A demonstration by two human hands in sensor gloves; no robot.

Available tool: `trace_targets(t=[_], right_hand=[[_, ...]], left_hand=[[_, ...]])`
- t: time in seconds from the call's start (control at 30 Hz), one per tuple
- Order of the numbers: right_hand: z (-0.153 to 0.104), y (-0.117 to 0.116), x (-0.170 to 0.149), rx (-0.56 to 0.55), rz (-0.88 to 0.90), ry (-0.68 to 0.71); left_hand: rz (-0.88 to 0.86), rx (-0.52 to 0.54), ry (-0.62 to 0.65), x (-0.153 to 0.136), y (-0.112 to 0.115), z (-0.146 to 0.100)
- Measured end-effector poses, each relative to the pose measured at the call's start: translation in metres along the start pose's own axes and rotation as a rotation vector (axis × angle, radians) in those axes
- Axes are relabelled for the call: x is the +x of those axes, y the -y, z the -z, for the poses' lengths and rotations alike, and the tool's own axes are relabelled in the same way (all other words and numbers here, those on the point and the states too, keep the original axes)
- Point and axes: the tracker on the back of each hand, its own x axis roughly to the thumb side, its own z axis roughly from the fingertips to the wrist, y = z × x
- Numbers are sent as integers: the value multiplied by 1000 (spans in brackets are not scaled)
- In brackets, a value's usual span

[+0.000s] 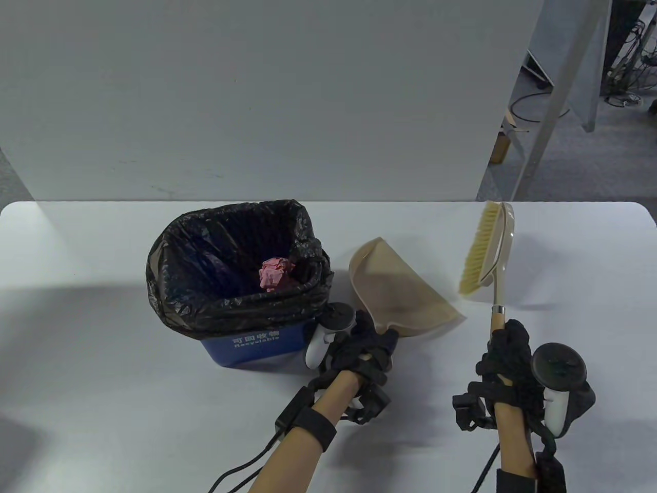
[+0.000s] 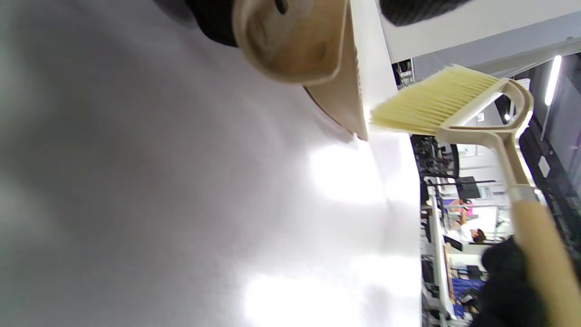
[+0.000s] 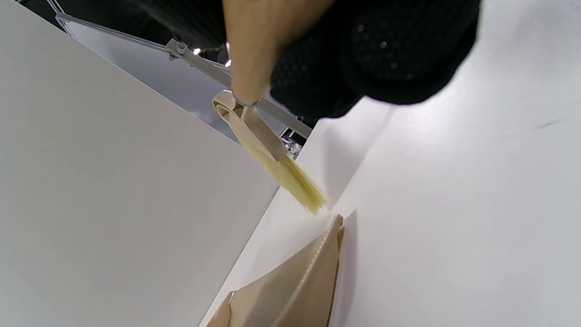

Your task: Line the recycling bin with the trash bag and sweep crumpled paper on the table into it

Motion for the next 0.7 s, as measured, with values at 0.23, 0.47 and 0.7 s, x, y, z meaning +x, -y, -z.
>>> trace_targets(t=[0.23,0.47,0.7], right_hand=[[-1,-1,1,15,-2,5],[-2,-8,5,40,-14,69],[-11,-21,16,77,-76,149]], left_hand=[[-45,-30,38,-1,-2,-3],[234,141,82,6,2,-34],[561,115,117,25,22,-69]])
